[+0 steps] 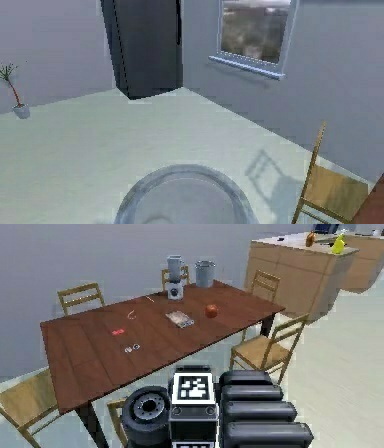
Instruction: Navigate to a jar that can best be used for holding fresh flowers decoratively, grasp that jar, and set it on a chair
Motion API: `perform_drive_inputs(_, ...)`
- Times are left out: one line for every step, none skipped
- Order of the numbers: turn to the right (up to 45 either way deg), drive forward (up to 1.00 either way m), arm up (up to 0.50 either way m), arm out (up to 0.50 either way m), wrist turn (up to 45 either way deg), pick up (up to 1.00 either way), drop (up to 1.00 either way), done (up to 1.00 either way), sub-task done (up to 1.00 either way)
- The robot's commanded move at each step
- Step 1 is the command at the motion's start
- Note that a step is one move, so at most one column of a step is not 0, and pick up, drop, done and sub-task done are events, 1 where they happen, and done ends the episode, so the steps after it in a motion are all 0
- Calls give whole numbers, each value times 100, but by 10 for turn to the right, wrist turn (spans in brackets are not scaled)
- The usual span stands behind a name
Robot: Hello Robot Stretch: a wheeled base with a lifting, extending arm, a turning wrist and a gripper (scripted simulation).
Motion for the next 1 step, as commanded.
perform_drive_inputs(0, 80, 0, 0, 0, 0, 0, 0, 0)
